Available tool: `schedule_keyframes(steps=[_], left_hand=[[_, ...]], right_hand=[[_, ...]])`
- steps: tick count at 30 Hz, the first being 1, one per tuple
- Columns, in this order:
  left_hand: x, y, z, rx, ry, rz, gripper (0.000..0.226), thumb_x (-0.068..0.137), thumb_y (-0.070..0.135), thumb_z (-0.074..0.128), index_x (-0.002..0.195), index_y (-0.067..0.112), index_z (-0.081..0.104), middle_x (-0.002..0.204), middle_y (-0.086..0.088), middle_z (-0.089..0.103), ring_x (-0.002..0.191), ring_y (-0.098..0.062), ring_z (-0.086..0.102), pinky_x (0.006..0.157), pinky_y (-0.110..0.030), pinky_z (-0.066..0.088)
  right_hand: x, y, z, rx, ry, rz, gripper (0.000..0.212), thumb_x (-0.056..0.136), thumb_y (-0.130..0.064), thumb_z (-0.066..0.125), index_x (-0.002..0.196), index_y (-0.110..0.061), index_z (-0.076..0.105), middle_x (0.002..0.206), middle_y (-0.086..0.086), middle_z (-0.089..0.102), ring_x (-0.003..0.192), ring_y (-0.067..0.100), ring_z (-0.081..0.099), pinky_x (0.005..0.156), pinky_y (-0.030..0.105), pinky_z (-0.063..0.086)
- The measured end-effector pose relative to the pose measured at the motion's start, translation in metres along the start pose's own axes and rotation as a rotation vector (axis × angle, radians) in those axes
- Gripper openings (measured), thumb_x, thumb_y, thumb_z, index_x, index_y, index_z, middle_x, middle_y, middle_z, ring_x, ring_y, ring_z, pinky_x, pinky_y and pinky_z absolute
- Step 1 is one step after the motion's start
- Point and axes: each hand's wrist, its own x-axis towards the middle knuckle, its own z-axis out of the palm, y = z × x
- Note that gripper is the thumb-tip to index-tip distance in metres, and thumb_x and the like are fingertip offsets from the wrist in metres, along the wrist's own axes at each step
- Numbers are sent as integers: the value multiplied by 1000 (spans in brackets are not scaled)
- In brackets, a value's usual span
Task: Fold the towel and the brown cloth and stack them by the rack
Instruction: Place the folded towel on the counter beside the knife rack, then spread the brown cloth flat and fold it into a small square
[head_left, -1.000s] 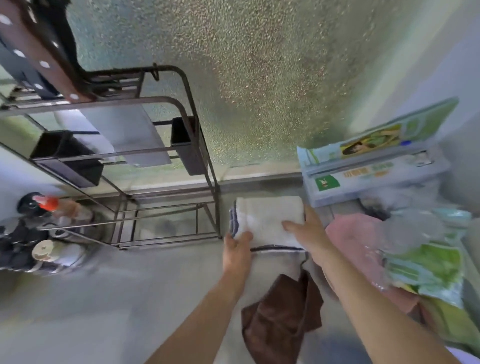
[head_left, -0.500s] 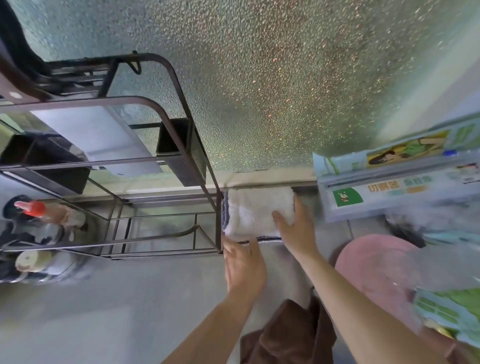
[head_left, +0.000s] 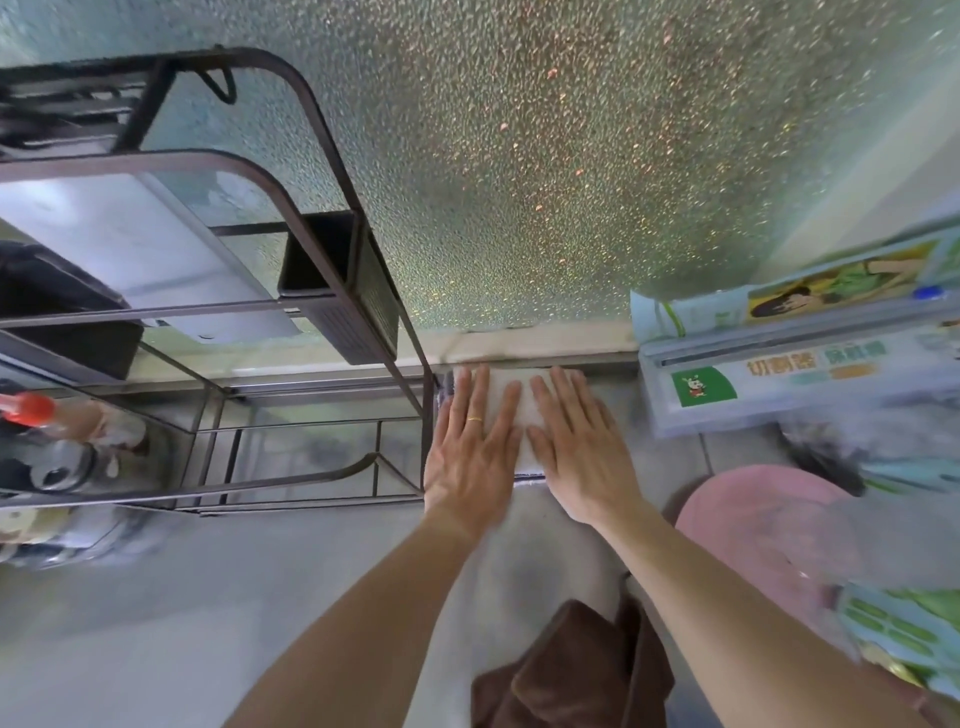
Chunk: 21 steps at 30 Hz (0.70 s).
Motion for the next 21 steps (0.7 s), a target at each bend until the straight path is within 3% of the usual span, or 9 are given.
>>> schedule_keyframes(steps=[5,8,11,13,15,17,21], left_hand=[[-1,2,10,23,-10,-26,61,105,43,18,160,33,-8,168,-13,-20,154,-29,-23,129,-47,1],[-10,7,-9,-3,47,25,60,107,40,29,162,27,8,170,-14,-5,157,-30,-8,129,-47,10],[-47,15,-19,-61,141,211,54,106,28,43,156,14,32,167,-18,21,156,-33,14,126,-47,21],[-82,18,-16,-141,221,319,42,99,19,58,140,10,53,155,-19,44,147,-35,38,119,-48,37],[-120,23,-7,-209,171,365,26,97,17,60,122,13,63,134,-13,61,127,-33,57,104,-45,50],[-153,30,-6,-217,34,385,20,101,22,51,112,17,66,115,-7,67,108,-30,62,92,-43,53],[-186,46,-15,-348,-51,312,18,95,34,57,97,22,70,103,-2,65,92,-23,62,82,-36,55]], right_hand=[[0,3,12,-1,-15,0,60,105,-48,24,158,-20,22,167,8,20,155,27,14,116,49,34],[-5,-3,-10,42,-34,26,63,104,-49,24,159,-19,18,167,8,19,155,27,14,120,49,29],[-36,-8,-37,138,-13,31,63,105,-41,32,159,-18,11,168,6,17,156,25,10,125,39,15],[-74,-12,-55,174,-15,44,56,104,-30,41,156,-16,25,162,7,33,152,26,25,122,38,24],[-118,-14,-68,170,-13,8,45,99,-18,49,143,-12,46,142,10,57,134,31,49,112,42,42],[-157,-14,-77,168,-29,-31,41,87,-4,57,127,-11,58,120,7,66,114,30,59,101,40,49],[-206,-7,-80,111,-172,-119,56,63,9,70,114,-15,69,113,2,71,107,26,63,94,37,55]])
